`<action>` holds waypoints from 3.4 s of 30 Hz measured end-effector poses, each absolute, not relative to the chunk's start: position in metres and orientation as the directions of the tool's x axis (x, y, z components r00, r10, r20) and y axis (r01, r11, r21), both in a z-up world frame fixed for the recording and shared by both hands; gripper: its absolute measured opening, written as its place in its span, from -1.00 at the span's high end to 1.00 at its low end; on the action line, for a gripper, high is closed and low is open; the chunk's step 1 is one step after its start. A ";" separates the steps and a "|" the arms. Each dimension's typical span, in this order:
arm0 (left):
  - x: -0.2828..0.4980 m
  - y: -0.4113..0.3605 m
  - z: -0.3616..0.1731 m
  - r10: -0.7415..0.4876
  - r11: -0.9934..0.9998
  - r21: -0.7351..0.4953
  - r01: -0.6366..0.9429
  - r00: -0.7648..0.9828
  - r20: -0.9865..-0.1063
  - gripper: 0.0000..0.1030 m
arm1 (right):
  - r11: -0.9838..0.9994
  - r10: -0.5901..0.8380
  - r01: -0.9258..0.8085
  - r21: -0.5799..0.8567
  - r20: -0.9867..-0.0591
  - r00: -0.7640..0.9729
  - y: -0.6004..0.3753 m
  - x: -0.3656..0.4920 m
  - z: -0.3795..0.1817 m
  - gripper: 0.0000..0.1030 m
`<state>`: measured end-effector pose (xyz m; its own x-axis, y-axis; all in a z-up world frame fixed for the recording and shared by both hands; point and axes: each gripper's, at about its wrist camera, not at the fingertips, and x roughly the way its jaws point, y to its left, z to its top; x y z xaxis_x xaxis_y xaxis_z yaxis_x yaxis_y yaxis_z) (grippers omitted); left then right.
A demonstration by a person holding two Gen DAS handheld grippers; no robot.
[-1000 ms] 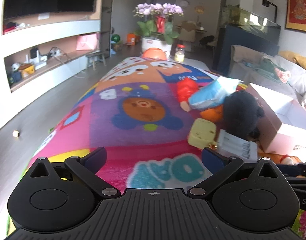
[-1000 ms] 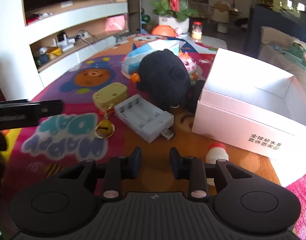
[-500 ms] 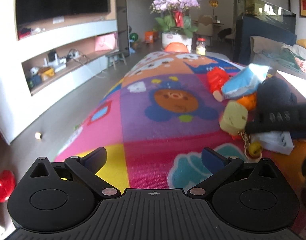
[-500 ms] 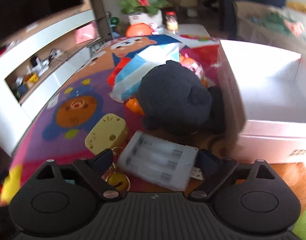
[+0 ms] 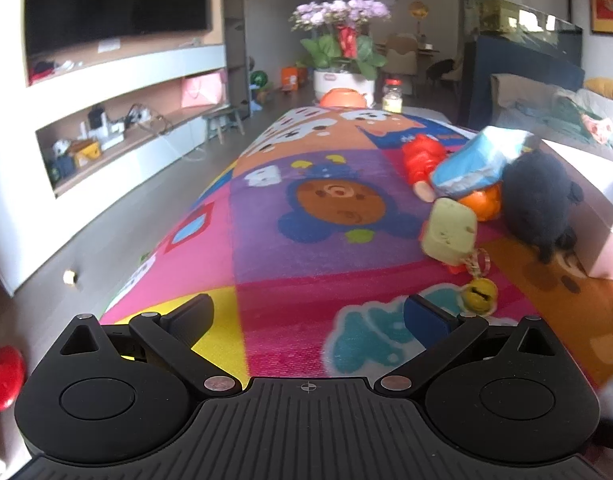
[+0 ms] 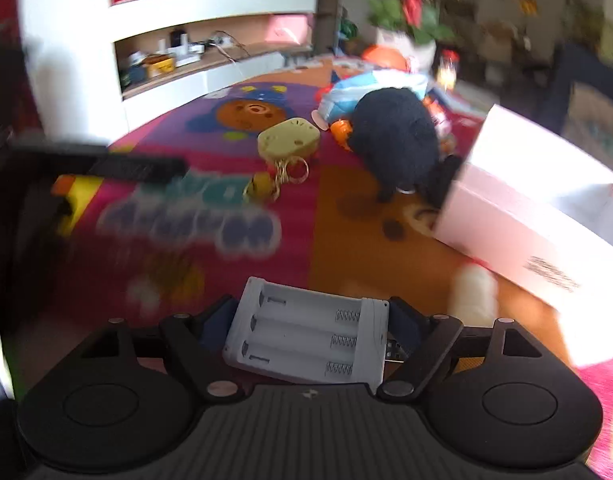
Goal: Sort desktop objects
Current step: 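Carry the battery charger in the right tool toward the pink box, then grasp the white red-capped bottle with the left tool while the right tool holds the charger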
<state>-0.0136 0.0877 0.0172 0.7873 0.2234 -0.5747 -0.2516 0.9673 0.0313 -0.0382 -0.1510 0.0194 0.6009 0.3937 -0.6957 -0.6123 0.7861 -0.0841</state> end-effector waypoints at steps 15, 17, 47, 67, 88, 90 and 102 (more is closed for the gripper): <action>0.010 -0.063 0.027 -0.348 0.905 0.006 0.426 0.747 -0.566 -0.96 | 0.991 0.131 -0.087 0.106 -0.546 0.827 -0.322 -0.067 0.025 -0.78; 0.018 -0.077 0.023 -0.358 0.884 0.041 0.466 0.732 -0.580 -0.61 | 0.985 0.139 -0.061 0.164 -0.520 0.843 -0.335 -0.072 0.026 -0.82; 0.063 -0.114 0.003 -0.571 0.714 -0.071 0.696 0.521 -0.635 -0.94 | 0.954 0.154 0.003 0.301 -0.497 0.854 -0.345 -0.058 0.018 -1.00; 0.027 -0.102 0.004 -0.594 0.644 -0.015 0.765 0.487 -0.640 -0.51 | 0.950 0.151 0.011 0.313 -0.488 0.860 -0.345 -0.056 0.017 -1.00; -0.011 -0.076 0.015 -0.407 0.835 0.045 0.548 0.671 -0.620 0.07 | 0.958 0.250 -0.283 0.042 -0.603 0.758 -0.315 -0.067 0.025 -1.00; -0.017 -0.061 0.013 -0.380 0.861 0.032 0.508 0.683 -0.624 0.07 | 0.939 0.249 -0.343 -0.028 -0.633 0.733 -0.306 -0.070 0.021 -1.00; -0.043 -0.032 0.015 -0.361 0.896 -0.026 0.443 0.692 -0.625 0.07 | 0.907 0.304 -0.421 0.020 -0.724 0.619 -0.295 -0.047 0.020 -0.73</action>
<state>-0.0428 -0.0320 0.0153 0.6918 -0.3608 -0.6254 0.4433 0.8960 -0.0265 -0.0469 -0.2953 0.0200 0.6191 0.3038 -0.7242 -0.4212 0.9068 0.0203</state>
